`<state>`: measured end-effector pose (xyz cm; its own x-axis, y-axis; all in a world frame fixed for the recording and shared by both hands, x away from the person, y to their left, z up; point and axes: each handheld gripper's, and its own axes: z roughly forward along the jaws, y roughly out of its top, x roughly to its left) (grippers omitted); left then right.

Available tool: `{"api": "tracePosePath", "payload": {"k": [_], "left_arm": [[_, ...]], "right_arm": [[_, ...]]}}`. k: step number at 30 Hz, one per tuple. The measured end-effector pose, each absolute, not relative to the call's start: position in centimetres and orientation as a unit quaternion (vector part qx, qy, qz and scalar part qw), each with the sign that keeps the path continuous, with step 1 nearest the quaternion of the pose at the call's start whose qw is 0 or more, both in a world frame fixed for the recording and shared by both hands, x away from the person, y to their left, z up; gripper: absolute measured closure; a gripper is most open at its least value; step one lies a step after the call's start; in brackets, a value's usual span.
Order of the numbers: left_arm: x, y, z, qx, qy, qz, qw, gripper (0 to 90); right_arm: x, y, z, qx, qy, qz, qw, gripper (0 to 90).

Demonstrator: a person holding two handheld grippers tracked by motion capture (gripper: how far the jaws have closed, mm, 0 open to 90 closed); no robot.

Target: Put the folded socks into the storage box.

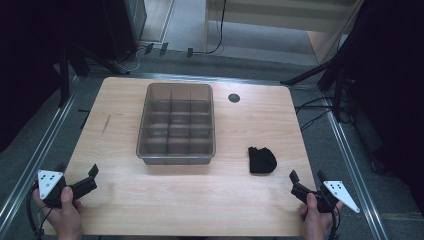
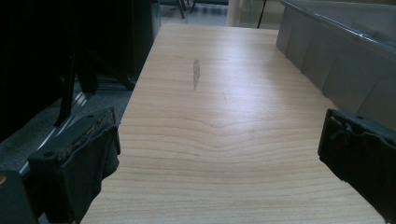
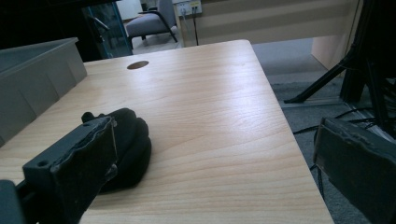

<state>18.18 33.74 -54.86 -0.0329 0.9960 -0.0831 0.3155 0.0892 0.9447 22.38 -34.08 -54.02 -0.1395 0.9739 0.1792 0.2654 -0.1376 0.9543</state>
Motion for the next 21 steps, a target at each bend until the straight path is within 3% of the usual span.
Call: {"api": "tracePosePath", "payload": {"k": [9, 19, 21], "left_arm": [[18.2, 33.5, -55.0, 0.549, 0.599, 0.395, 0.429, 0.0], [18.2, 33.5, -55.0, 0.550, 0.601, 0.392, 0.427, 0.0], [18.3, 33.5, -55.0, 0.549, 0.604, 0.391, 0.426, 0.0]], "right_arm": [[22.3, -33.3, -53.3, 0.563, 0.564, 0.498, 0.343, 0.0], [23.3, -31.1, -51.1, 0.551, 0.616, 0.479, 0.296, 0.0], [24.2, -30.4, -50.5, 0.555, 0.638, 0.453, 0.281, 3.6]]}}
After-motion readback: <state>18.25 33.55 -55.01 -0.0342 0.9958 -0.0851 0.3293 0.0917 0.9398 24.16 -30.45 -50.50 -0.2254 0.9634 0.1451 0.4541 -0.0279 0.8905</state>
